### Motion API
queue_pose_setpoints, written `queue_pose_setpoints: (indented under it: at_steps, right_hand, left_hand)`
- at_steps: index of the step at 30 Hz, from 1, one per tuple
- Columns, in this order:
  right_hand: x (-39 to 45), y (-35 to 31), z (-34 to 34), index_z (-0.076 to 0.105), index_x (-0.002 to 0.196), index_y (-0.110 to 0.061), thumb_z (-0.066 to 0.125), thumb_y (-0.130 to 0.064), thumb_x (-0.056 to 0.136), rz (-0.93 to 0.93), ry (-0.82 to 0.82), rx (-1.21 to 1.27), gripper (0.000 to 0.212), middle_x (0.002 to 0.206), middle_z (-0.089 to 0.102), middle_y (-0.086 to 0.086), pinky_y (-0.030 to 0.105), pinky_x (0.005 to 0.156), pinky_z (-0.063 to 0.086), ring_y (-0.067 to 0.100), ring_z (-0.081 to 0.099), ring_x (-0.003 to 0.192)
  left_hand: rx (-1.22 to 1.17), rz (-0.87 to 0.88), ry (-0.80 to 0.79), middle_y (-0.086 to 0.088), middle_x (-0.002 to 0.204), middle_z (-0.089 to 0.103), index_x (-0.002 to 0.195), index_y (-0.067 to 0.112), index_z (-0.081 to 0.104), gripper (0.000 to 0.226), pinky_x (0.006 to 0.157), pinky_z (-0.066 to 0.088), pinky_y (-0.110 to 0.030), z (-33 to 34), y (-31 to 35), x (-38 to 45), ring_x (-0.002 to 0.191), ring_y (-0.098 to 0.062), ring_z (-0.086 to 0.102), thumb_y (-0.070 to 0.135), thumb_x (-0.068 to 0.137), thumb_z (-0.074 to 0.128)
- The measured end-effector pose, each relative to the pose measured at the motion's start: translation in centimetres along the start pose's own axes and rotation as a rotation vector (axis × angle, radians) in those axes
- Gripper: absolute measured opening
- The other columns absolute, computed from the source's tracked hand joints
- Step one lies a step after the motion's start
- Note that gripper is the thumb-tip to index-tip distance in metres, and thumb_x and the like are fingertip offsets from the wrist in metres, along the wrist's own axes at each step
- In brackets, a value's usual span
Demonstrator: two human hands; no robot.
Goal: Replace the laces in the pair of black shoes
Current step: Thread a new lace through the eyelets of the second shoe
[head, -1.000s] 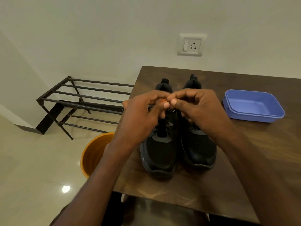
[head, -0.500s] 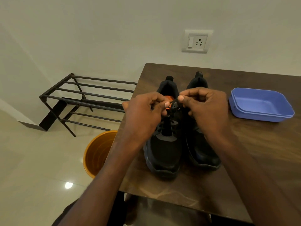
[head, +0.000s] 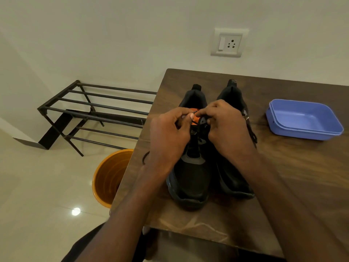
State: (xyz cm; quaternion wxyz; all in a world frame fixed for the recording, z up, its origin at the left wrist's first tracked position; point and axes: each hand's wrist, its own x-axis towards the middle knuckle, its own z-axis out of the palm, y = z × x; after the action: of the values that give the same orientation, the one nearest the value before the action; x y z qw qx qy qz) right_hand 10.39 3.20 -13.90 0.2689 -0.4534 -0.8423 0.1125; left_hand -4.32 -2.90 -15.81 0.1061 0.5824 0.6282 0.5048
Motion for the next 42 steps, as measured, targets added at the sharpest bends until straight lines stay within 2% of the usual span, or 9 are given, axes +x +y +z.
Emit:
queue_pose_setpoints:
  at_steps: [3, 6, 11, 16, 20, 24, 30, 33, 42]
  right_hand:
    - [0.0, 0.1, -0.1, 0.078, 0.11, -0.019, 0.07, 0.004, 0.086, 0.006, 0.024, 0.021, 0.034, 0.113, 0.066, 0.003, 0.042, 0.088, 0.055, 0.022, 0.062, 0.101]
    - [0.0, 0.6, -0.2, 0.079, 0.1, -0.019, 0.07, 0.003, 0.088, 0.08, 0.071, 0.098, 0.027, 0.109, 0.068, 0.0, 0.038, 0.088, 0.056, 0.017, 0.064, 0.097]
    - [-0.4, 1.0, 0.1, 0.078, 0.094, -0.02, 0.07, 0.004, 0.088, 0.111, 0.114, 0.179, 0.026, 0.104, 0.067, -0.003, 0.033, 0.085, 0.058, 0.012, 0.065, 0.091]
    - [-0.7, 0.6, -0.2, 0.079, 0.096, -0.018, 0.071, 0.004, 0.087, 0.059, 0.132, 0.176, 0.024, 0.1, 0.065, -0.007, 0.007, 0.079, 0.045, 0.005, 0.059, 0.087]
    - [-0.7, 0.4, -0.2, 0.079, 0.098, -0.02, 0.072, 0.001, 0.089, 0.076, 0.114, 0.224, 0.024, 0.094, 0.063, -0.01, 0.013, 0.081, 0.053, 0.0, 0.062, 0.084]
    - [-0.7, -0.1, -0.1, 0.078, 0.097, -0.022, 0.072, 0.0, 0.089, 0.097, 0.111, 0.214, 0.024, 0.092, 0.065, -0.009, 0.024, 0.084, 0.057, 0.005, 0.064, 0.086]
    - [-1.1, -0.6, 0.0, 0.077, 0.097, -0.023, 0.071, 0.002, 0.089, 0.169, 0.106, 0.251, 0.027, 0.094, 0.068, -0.008, 0.004, 0.079, 0.046, 0.001, 0.065, 0.084]
    - [-1.1, -0.6, 0.0, 0.078, 0.097, -0.023, 0.073, 0.001, 0.089, 0.181, 0.105, 0.264, 0.025, 0.095, 0.068, -0.008, 0.004, 0.08, 0.046, 0.001, 0.065, 0.085]
    - [-1.2, -1.0, -0.3, 0.078, 0.096, -0.023, 0.068, 0.001, 0.089, 0.215, 0.121, 0.243, 0.027, 0.085, 0.068, -0.013, 0.018, 0.08, 0.054, 0.003, 0.065, 0.08]
  left_hand:
    - [0.056, 0.048, -0.013, 0.008, 0.094, 0.076, 0.121, 0.018, 0.075, 0.023, 0.074, 0.062, -0.029, 0.0, 0.2, 0.0, 0.082, -0.006, 0.07, 0.022, 0.101, 0.067]
    - [0.18, 0.125, -0.03, 0.004, 0.104, 0.078, 0.121, 0.02, 0.075, 0.022, 0.082, 0.062, -0.031, -0.1, 0.4, 0.0, 0.091, -0.006, 0.072, 0.023, 0.101, 0.066]
    - [0.359, 0.175, -0.13, 0.0, 0.095, 0.076, 0.112, 0.024, 0.077, 0.019, 0.07, 0.062, -0.042, 0.0, 1.0, 0.7, 0.083, -0.019, 0.071, 0.016, 0.1, 0.065]
    - [0.272, 0.071, -0.17, 0.006, 0.099, 0.077, 0.11, 0.027, 0.079, 0.022, 0.076, 0.062, -0.037, -0.4, 0.7, 1.1, 0.086, -0.011, 0.071, 0.014, 0.1, 0.064]
    - [0.158, -0.026, -0.104, 0.012, 0.094, 0.074, 0.108, 0.03, 0.078, 0.02, 0.075, 0.061, -0.034, -0.1, 0.8, 0.9, 0.084, -0.006, 0.069, 0.017, 0.1, 0.065]
    - [0.233, -0.109, 0.008, 0.015, 0.079, 0.062, 0.103, 0.028, 0.074, 0.008, 0.066, 0.054, -0.023, -0.2, 1.1, 0.7, 0.069, -0.002, 0.059, 0.028, 0.095, 0.074]
    - [0.219, 0.008, -0.125, 0.011, 0.094, 0.069, 0.112, 0.027, 0.077, 0.017, 0.076, 0.058, -0.031, -0.7, 0.8, 0.8, 0.084, -0.007, 0.064, 0.021, 0.099, 0.067]
    - [0.246, 0.034, -0.105, 0.005, 0.101, 0.073, 0.118, 0.025, 0.076, 0.021, 0.08, 0.057, -0.028, -0.6, 0.8, 0.7, 0.09, -0.009, 0.066, 0.02, 0.1, 0.067]
    - [0.096, -0.018, -0.175, 0.008, 0.095, 0.059, 0.105, 0.023, 0.078, 0.014, 0.074, 0.049, -0.022, 0.2, 0.0, 0.9, 0.088, -0.006, 0.057, 0.018, 0.1, 0.066]
